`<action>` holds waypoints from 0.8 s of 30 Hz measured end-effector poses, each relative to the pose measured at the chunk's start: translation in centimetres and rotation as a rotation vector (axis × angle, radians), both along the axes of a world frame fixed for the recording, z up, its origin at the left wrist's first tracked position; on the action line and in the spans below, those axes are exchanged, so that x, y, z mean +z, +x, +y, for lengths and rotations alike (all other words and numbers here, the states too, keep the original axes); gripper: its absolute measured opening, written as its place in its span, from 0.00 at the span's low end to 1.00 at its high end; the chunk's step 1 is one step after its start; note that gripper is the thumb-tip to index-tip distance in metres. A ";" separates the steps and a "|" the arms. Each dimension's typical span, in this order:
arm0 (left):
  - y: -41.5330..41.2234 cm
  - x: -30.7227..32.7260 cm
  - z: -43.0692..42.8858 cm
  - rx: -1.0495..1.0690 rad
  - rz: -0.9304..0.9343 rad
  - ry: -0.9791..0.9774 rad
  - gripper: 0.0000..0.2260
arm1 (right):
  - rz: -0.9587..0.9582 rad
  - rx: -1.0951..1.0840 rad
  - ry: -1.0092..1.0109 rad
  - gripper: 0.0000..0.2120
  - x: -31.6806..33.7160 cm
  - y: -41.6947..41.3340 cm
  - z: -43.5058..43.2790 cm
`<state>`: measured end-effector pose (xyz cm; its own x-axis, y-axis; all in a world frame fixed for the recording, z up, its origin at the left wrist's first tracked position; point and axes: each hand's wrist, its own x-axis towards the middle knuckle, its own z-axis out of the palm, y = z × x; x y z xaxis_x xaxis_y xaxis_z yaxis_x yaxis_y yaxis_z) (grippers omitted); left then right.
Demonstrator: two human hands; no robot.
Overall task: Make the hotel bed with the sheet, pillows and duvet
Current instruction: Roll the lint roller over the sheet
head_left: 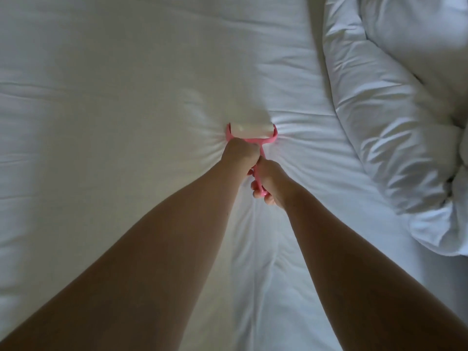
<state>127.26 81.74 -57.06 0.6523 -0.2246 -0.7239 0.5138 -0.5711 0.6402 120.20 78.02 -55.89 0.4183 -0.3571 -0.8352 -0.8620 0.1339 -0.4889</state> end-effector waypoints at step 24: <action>3.0 -0.2 -0.8 -0.086 0.059 0.021 0.13 | -0.038 -0.015 -0.002 0.20 -1.3 2.5 -1.3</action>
<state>130.29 80.95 -57.22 0.5870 -0.2625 -0.7658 0.4988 -0.6278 0.5975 122.71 76.72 -57.21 0.4442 -0.3655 -0.8180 -0.8407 0.1457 -0.5216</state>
